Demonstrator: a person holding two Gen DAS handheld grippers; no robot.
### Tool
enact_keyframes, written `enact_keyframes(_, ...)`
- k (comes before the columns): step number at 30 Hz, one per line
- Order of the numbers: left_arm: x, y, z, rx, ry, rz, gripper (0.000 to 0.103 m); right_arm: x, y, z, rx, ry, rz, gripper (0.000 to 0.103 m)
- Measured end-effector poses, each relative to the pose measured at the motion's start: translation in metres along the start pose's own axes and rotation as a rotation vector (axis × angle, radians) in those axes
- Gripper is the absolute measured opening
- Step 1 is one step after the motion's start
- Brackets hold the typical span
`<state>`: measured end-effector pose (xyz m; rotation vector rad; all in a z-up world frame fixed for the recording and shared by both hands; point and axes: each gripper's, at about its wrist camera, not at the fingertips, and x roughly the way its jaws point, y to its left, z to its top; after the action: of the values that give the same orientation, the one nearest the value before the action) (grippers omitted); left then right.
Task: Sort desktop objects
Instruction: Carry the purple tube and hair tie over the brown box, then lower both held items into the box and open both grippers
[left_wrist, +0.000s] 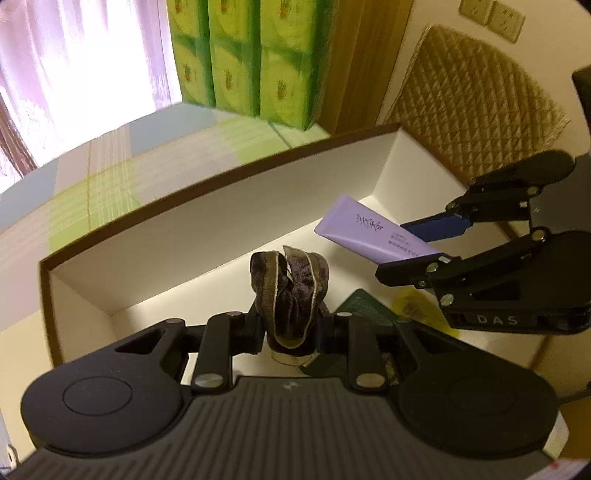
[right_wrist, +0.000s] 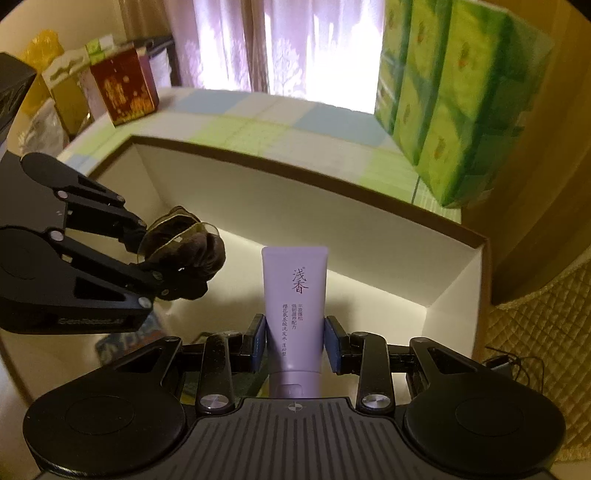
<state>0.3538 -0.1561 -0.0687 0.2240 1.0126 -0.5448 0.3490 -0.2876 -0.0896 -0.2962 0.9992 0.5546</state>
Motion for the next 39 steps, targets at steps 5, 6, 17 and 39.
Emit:
enact_keyframes(5,0.031,0.009,0.003,-0.013,0.052,0.021,0.021,0.017,-0.005,0.003,-0.008,0.031,0.008,0.031)
enact_keyframes(6,0.036,0.010,0.003,-0.015,0.062,0.024,0.021,0.019,-0.005,0.005,-0.008,0.035,0.009,0.031)
enact_keyframes(17,0.055,0.016,0.002,-0.001,0.095,0.040,0.036,0.036,-0.010,0.010,0.012,0.062,0.003,0.031)
enact_keyframes(39,0.030,0.012,-0.010,0.083,0.083,0.104,0.087,-0.010,0.001,-0.014,-0.029,-0.005,0.003,0.099)
